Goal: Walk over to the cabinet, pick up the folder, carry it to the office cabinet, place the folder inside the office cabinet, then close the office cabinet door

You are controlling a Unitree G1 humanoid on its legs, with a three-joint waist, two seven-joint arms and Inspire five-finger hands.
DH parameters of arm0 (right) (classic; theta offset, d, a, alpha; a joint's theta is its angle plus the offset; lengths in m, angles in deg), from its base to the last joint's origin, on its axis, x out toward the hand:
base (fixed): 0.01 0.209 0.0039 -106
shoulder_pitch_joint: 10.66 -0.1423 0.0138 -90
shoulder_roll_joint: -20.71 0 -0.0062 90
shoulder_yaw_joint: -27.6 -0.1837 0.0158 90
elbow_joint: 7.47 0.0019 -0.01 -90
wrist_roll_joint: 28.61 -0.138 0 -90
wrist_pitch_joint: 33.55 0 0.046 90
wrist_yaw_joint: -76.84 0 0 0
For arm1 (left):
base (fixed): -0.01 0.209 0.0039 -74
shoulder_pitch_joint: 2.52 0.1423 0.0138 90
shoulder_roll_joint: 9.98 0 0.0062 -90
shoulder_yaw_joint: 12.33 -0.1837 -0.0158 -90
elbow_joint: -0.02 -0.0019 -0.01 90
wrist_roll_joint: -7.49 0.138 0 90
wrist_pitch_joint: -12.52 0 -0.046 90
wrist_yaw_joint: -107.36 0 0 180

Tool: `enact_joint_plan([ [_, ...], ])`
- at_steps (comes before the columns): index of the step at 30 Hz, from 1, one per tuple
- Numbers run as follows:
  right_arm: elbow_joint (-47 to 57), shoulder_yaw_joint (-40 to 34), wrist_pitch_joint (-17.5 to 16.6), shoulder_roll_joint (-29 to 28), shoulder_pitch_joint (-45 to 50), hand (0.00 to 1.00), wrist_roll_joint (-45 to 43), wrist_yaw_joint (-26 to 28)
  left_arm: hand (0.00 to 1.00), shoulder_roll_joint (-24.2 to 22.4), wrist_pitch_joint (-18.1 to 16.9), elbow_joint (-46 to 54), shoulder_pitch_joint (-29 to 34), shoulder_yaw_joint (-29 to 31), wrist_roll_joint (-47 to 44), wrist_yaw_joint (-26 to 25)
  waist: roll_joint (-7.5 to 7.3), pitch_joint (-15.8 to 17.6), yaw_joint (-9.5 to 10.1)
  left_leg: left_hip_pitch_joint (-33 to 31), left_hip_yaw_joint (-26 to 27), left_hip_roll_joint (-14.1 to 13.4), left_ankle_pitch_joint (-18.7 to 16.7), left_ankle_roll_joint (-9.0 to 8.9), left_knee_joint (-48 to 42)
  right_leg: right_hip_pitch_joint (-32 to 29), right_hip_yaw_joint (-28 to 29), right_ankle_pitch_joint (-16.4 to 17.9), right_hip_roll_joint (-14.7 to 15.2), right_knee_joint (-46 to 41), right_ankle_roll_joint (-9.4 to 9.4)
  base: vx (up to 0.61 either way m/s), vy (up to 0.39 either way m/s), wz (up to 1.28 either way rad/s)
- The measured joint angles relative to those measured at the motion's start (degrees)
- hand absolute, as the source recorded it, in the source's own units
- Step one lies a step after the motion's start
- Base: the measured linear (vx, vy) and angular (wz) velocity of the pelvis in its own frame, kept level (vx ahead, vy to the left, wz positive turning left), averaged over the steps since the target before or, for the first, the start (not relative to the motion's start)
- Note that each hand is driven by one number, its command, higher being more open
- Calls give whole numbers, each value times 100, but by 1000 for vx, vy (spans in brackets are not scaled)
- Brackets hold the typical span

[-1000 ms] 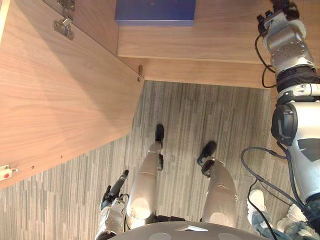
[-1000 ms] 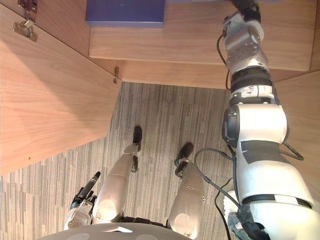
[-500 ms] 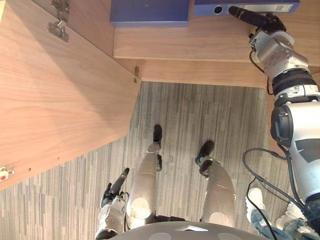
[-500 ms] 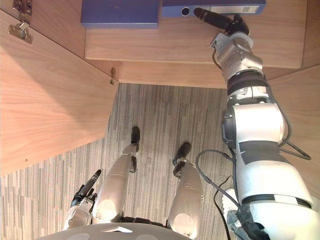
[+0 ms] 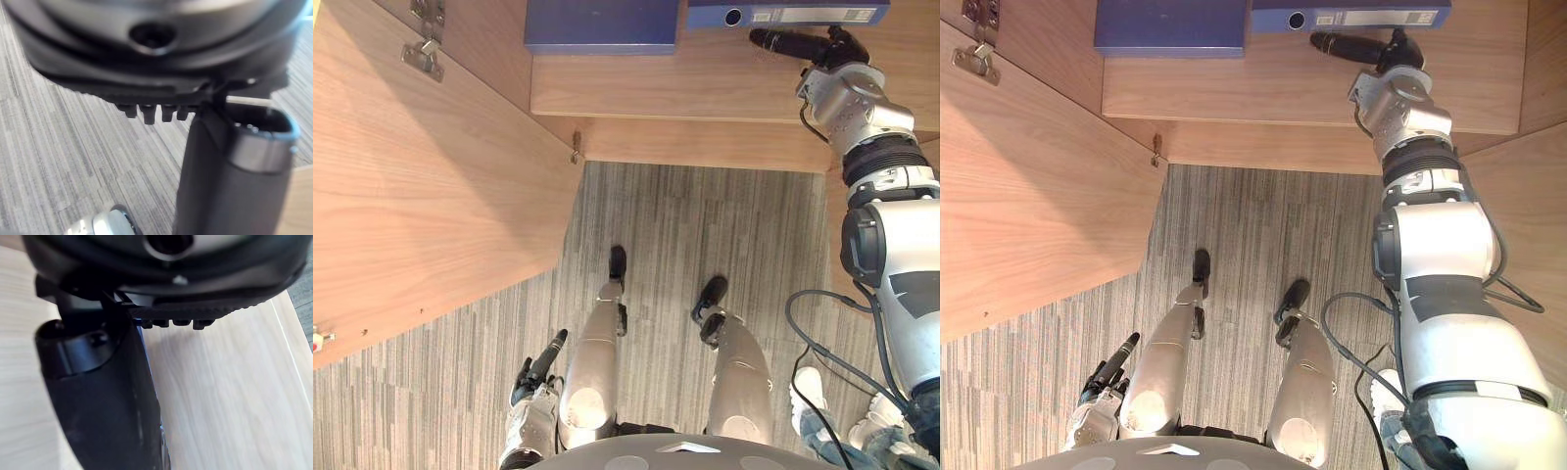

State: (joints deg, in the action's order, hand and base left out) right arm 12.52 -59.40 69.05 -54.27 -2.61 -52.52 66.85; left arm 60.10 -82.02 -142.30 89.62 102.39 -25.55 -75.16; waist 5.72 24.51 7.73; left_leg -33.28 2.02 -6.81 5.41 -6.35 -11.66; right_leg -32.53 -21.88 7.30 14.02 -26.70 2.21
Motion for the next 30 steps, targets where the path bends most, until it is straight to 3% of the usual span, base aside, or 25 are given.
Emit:
enact_joint_plan([
  [6,76,228,74,108,32,100,2209,957,100,184,107,1,0,9,143,281,0,0,-3,1,10,-19,0,0,1,0,1,-14,-21,30,-9,-2,-33,-1],
  [9,377,477,31,243,248,100,2748,1333,100,270,106,4,0,11,222,403,-1,0,5,1,43,-41,0,0,6,0,23,-48,-53,86,-11,2,-35,-6],
  [19,1217,1847,-422,725,1018,100,3563,2295,100,365,106,4,7,51,218,634,-27,-13,-8,101,190,-93,6,-6,107,-49,159,-49,-115,104,-10,4,-27,-8],
  [27,2169,2982,-839,1297,1803,100,3879,2606,100,466,104,-20,11,-62,207,688,-293,-150,-11,193,322,-113,-2,-12,205,-56,261,-70,-155,203,13,25,-40,-7],
  [30,2374,3365,-945,1492,1849,100,3934,2724,100,475,103,-18,11,-157,205,706,-330,-169,-3,206,391,-151,-9,-9,204,-46,322,-147,-214,307,20,16,-31,-12],
])
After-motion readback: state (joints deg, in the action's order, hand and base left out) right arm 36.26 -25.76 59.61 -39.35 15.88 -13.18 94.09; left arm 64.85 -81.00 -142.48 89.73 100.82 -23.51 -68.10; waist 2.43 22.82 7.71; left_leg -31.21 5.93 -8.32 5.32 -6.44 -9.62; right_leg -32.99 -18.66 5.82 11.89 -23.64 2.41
